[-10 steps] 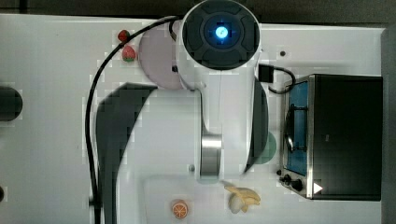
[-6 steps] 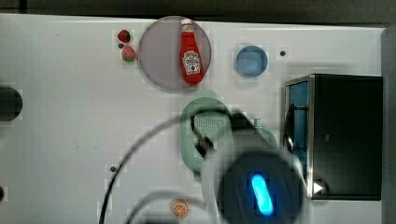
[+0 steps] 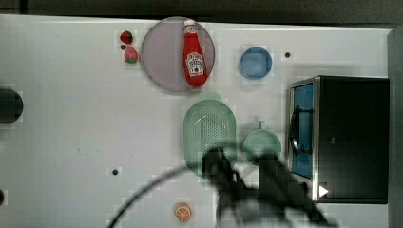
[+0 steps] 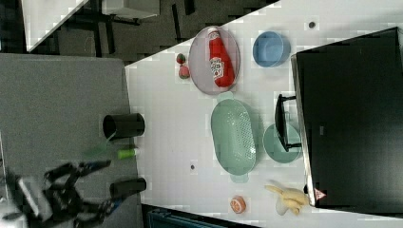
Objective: Drag strainer right to left.
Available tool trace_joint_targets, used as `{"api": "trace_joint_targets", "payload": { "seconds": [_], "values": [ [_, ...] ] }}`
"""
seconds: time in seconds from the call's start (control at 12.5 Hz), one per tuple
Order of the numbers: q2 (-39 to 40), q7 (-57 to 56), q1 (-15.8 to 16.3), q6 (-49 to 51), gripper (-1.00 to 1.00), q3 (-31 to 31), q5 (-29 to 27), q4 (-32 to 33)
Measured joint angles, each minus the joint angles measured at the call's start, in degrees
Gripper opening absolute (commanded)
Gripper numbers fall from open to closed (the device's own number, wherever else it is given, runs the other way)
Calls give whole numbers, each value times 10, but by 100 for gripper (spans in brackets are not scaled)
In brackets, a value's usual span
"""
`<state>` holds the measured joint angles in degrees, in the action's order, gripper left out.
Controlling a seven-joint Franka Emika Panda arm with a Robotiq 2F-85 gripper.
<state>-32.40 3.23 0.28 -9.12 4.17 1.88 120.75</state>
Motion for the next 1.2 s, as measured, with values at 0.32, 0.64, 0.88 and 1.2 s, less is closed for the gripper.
{"api": "trace_joint_targets", "payload": {
  "seconds": [0.32,0.64,0.88,1.2],
  "values": [
    [187,40,-2,-92,100,1,9,29],
    [359,135,7,-204,100,-12,6,68],
    [406,212,15,-302,100,-17,8,114],
    [430,311,18,-434,100,-24,12,157]
  ]
}}
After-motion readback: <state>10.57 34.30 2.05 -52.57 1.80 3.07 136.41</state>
